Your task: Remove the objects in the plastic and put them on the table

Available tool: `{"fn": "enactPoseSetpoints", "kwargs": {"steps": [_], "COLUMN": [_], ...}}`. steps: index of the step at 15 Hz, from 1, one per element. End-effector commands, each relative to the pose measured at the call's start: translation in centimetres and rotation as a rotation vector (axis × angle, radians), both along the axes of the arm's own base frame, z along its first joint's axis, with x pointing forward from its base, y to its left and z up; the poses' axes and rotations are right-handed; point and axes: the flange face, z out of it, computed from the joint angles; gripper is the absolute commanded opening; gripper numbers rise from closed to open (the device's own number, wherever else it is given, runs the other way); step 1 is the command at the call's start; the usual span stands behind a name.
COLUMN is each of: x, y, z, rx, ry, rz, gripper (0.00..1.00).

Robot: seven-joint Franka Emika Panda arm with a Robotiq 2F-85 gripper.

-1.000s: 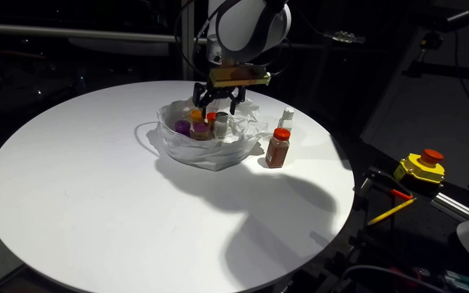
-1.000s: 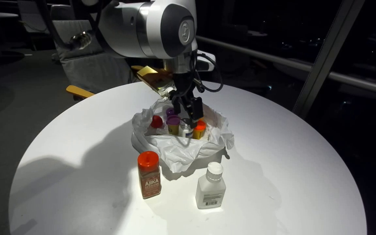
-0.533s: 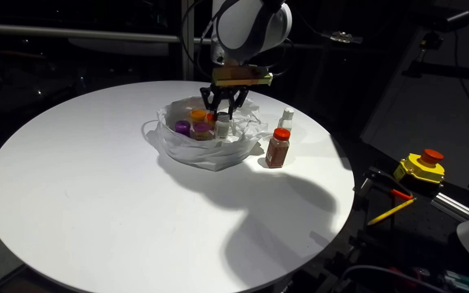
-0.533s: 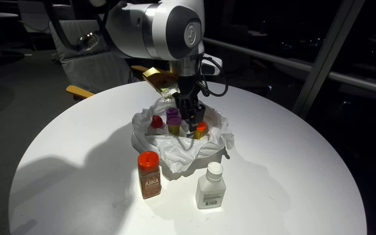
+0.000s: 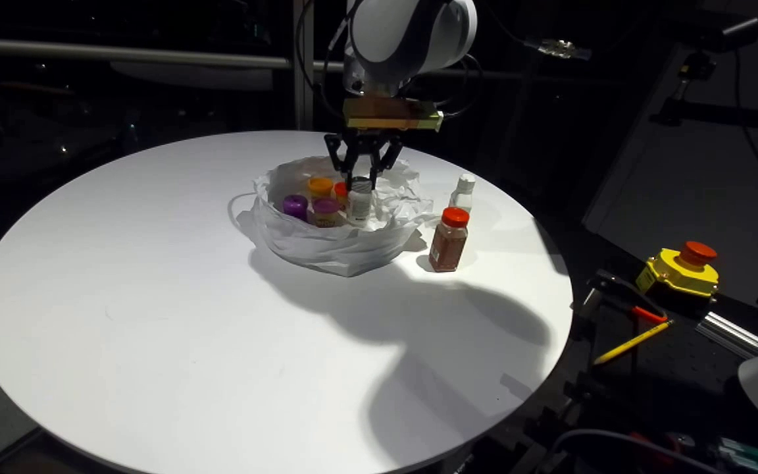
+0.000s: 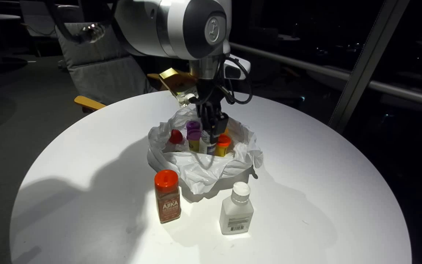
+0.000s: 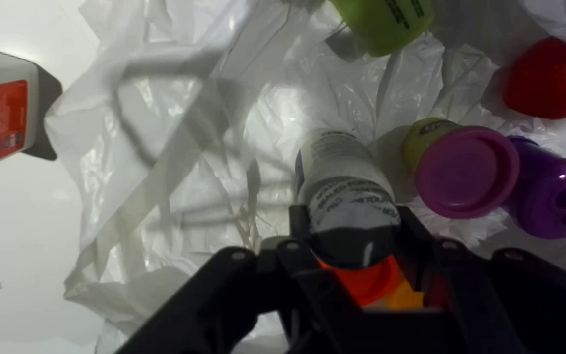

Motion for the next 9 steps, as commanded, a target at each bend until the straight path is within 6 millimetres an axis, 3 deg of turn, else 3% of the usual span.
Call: {"fn": "enactPoseSetpoints", "kwargs": {"steps": [1, 5, 9], "x": [-2.3, -5.6, -10.3], "y": [1.6, 5.0, 8.7], "z": [5.4, 10.2, 10.2], "rx": [0.014, 0.032, -0.001], "ry": [-0.053, -0.094, -0.055], "rz": [-0.034, -0.030, 0.018], "gripper": [0.20, 0.20, 0.20]}}
